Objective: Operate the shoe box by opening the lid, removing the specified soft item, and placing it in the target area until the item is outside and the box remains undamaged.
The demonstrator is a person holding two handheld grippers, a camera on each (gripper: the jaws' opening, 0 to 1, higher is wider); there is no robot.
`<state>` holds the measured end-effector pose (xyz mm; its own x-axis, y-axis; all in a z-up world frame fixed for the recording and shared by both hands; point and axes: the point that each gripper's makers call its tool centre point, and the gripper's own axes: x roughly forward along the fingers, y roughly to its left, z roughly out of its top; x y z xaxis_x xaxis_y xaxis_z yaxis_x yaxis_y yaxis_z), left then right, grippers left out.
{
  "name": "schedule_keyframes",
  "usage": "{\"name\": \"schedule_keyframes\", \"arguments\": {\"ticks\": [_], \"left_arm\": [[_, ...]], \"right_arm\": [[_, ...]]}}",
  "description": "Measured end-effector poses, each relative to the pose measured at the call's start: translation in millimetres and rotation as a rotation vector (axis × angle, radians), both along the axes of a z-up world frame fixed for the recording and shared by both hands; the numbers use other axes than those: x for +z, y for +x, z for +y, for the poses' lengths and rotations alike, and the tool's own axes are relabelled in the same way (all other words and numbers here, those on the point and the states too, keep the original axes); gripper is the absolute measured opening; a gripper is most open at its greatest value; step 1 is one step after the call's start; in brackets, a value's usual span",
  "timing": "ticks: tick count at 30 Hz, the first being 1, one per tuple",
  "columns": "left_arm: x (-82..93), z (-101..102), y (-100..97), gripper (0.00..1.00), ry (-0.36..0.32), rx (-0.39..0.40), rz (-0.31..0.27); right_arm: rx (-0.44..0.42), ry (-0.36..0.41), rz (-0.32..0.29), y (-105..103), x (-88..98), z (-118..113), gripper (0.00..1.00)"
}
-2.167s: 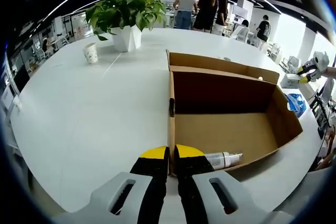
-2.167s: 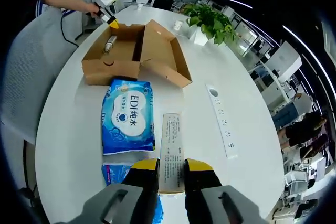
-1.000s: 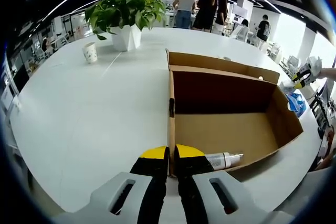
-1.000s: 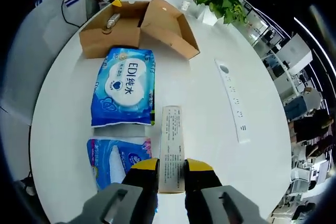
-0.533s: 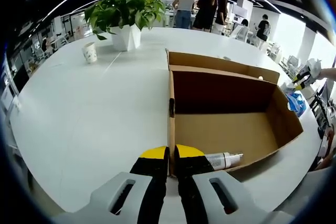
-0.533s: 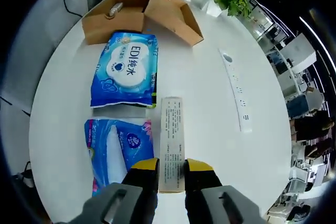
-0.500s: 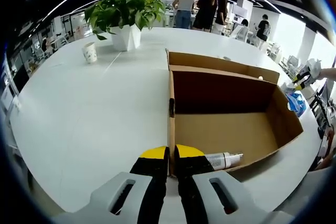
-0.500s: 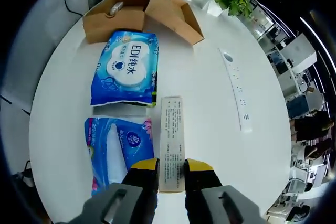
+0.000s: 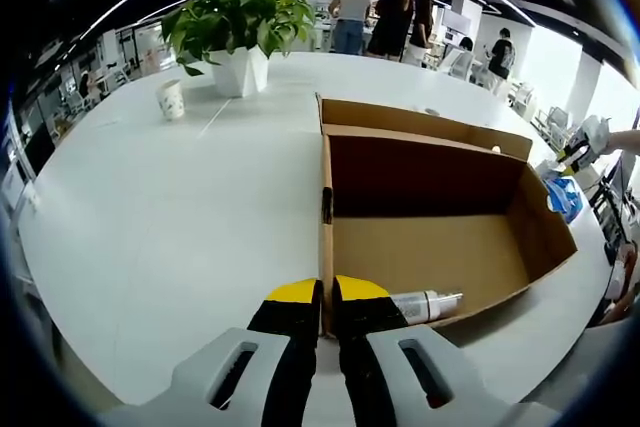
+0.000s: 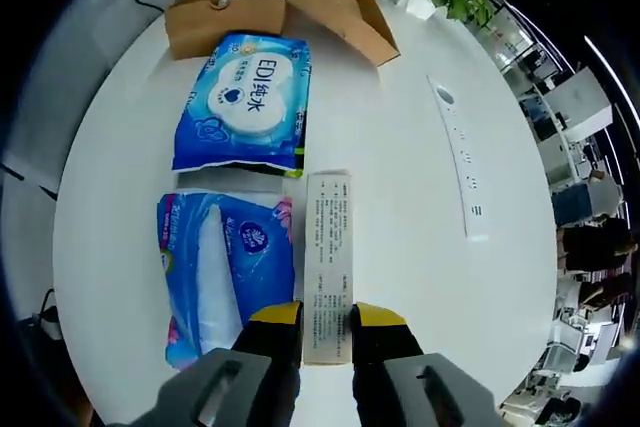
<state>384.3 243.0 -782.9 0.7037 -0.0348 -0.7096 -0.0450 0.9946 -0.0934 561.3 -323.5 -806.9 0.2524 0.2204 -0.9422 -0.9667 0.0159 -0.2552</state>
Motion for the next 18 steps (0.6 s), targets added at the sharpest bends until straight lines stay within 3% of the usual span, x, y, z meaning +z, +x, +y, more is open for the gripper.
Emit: {"name": "schedule_keyframes", "arguments": {"ticks": [18], "left_arm": [[-1.1,-0.2,1.6,0.03,-0.005,-0.003,0.0]], "right_arm": [[-0.004,-0.012,0.015,-2.2,-3.4,0.1,0.15]]}}
